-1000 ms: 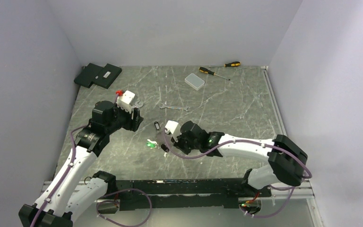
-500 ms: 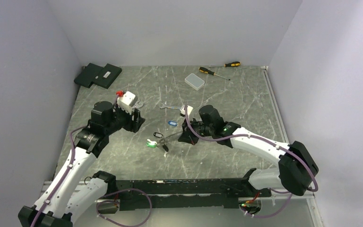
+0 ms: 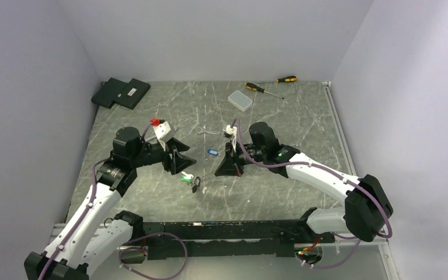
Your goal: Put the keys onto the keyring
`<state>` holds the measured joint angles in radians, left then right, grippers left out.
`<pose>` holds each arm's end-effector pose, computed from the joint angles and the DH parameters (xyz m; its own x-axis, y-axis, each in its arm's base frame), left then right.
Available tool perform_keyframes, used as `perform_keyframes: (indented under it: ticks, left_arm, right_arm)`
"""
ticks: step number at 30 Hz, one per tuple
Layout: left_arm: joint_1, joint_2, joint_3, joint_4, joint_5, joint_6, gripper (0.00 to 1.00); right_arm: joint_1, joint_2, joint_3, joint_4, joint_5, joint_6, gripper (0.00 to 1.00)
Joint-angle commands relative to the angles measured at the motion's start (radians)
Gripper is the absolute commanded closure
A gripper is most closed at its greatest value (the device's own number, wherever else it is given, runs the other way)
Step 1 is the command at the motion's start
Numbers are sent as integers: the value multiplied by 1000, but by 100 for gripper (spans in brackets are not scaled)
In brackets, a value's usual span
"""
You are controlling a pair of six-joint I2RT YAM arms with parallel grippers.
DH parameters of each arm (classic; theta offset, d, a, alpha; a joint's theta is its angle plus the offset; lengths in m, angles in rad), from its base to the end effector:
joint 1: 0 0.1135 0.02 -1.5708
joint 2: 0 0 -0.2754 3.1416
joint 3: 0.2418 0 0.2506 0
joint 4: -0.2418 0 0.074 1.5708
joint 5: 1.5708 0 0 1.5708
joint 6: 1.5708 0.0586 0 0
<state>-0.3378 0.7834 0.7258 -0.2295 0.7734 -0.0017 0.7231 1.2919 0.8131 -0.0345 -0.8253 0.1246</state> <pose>0.1585 -0.0991 0.3209 -0.2686 0.0931 -0.9587 0.8688 0.4532 -0.1994 0.1866 0.2221 0.2636 -0.4807 -0.3118 -0.8195 -0.8758 0.1248 0.4663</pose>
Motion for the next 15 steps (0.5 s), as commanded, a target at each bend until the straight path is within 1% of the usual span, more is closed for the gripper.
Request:
perform_keyframes:
  ticks: [1,4,5,7,9,13,15]
  left_arm:
    - [-16,5,-36,142,210,-64,32]
    - [-36,-5,-86,216,260,-72,32]
    - [-43,-10,-106,268,277,-75,32]
    - [-63,-19,-140,306,286,-66,33]
    - [-90,-32,-157,308,281,-38,33]
    - [-125,-37,-154,243,214,57,33]
    - [-130,-33,-152,231,196,70,33]
  right_arm:
    - [-12,-6,55,89,-104,20,100]
    - [-18,-15,54,113,-128,36,100]
    - [-19,-18,56,115,-136,41,100]
    - [-20,-20,65,114,-151,41,100]
    - [-20,-20,76,111,-171,38,100]
    - [-20,-17,102,117,-207,42,100]
    - [-20,-20,105,134,-221,52,100]
